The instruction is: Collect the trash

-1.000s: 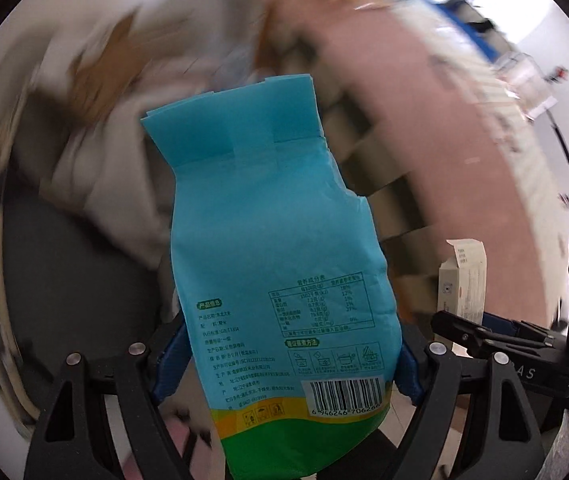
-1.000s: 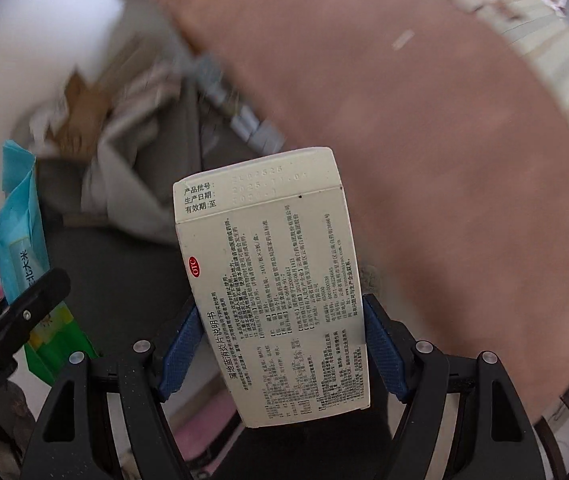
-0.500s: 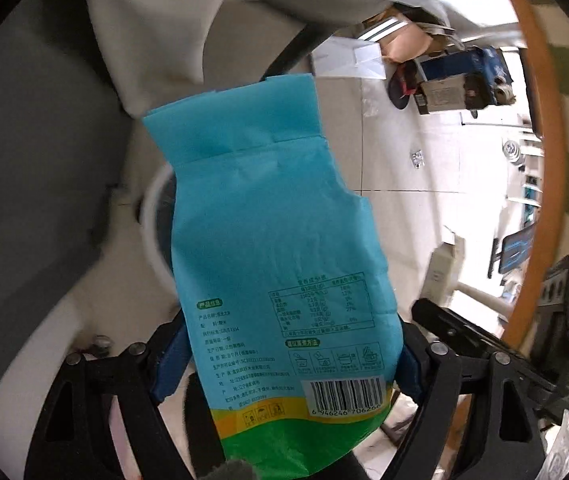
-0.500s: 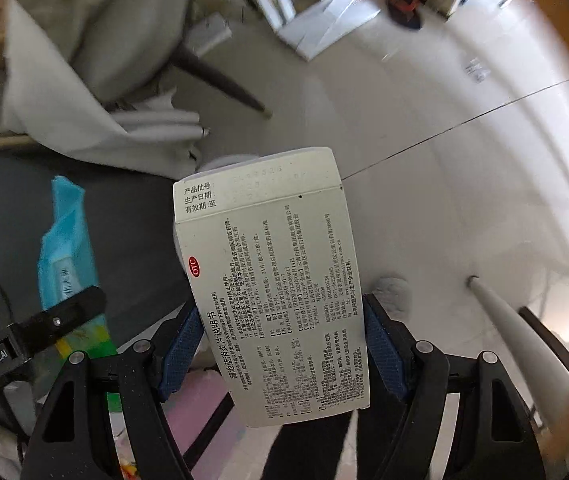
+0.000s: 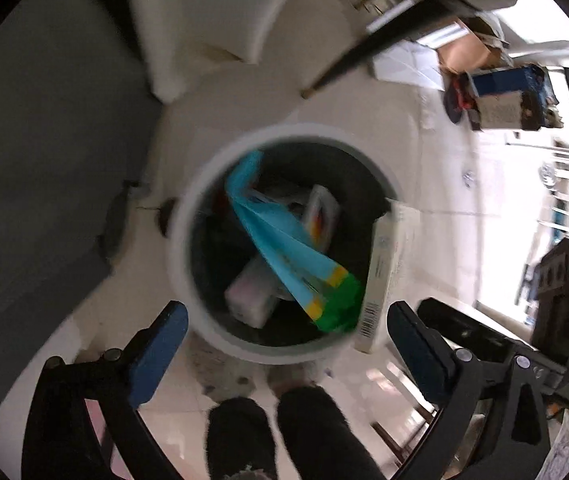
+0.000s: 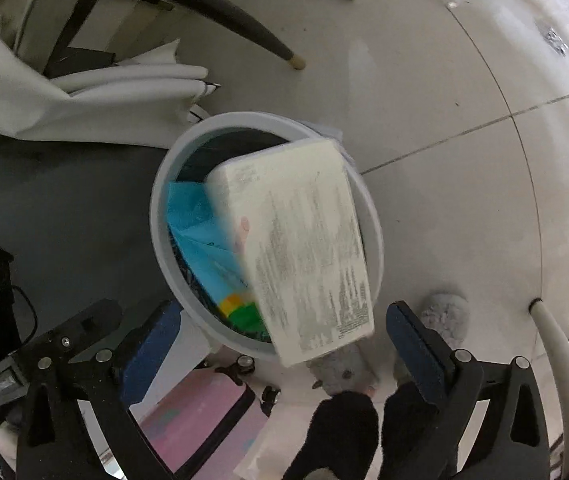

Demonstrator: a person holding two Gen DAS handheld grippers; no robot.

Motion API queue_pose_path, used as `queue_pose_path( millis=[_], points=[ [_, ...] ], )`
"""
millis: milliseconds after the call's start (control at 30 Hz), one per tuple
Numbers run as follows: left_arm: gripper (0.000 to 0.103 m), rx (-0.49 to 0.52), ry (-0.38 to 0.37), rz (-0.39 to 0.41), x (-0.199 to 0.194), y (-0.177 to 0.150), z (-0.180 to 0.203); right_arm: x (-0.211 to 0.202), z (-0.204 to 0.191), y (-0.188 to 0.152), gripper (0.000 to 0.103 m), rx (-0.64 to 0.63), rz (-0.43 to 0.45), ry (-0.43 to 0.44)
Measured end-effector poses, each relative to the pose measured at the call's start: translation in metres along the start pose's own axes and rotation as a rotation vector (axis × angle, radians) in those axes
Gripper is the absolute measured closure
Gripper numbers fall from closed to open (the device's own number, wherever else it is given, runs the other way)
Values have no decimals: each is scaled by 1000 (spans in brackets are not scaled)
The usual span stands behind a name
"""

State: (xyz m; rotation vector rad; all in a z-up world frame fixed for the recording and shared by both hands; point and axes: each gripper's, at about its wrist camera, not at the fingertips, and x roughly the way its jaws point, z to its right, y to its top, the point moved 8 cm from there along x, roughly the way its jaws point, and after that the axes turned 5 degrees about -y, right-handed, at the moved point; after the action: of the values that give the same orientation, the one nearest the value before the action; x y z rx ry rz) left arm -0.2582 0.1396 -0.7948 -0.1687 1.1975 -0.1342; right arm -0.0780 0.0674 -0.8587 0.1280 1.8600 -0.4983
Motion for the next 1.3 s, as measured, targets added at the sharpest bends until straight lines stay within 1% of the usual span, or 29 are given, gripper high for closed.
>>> queue_pose_path(
  millis=[100,200,267,333,433,533,633,733,833,933,1000,1033,1067,1133,1167,1267,1300],
  points=[
    [1,2,95,75,-18,-2,-13,-3,-1,-5,0,-22,1,-29],
    [1,0,158,127,-37,-7,-19,-13,-7,-5,0,-57,19,-81],
    [1,0,175,144,-53,-15,-18,-22,-10,-9,0,-77,28,-103],
    [1,4,185,156,-68,-22,-14,-36,-12,-17,0,-99,51,-145],
    [1,14,201,166,-94,-37,-3,-72,-14,-29,0,-121,111,-227],
    [1,22,218,179,-128,-56,10,-112,-20,-42,0,-141,150,-281],
    [1,27,209,192,-166,-75,31,-162,-33,-62,0,-150,181,-319],
    [1,40,198,208,-214,-99,54,-221,-51,-88,0,-176,206,-328],
    [1,60,182,223,-261,-124,79,-272,-68,-115,0,-200,213,-309],
    [1,101,169,238,-309,-151,107,-338,-84,-146,0,-224,232,-283],
    [1,114,136,250,-341,-167,124,-370,-93,-164,0,-235,245,-267],
    [1,117,121,255,-355,-173,131,-394,-99,-176,0,-243,255,-253],
    [1,119,104,264,-370,-180,138,-405,-103,-183,0,-246,260,-242],
    [1,139,73,293,-405,-193,156,-449,-113,-203,0,-258,284,-213],
    [1,145,63,308,-420,-198,163,-463,-118,-210,0,-264,294,-201],
    [1,163,3,362,-470,-213,182,-516,-133,-232,0,-283,335,-167],
    [1,167,-14,374,-481,-217,186,-533,-138,-239,0,-293,351,-157]
  ],
)
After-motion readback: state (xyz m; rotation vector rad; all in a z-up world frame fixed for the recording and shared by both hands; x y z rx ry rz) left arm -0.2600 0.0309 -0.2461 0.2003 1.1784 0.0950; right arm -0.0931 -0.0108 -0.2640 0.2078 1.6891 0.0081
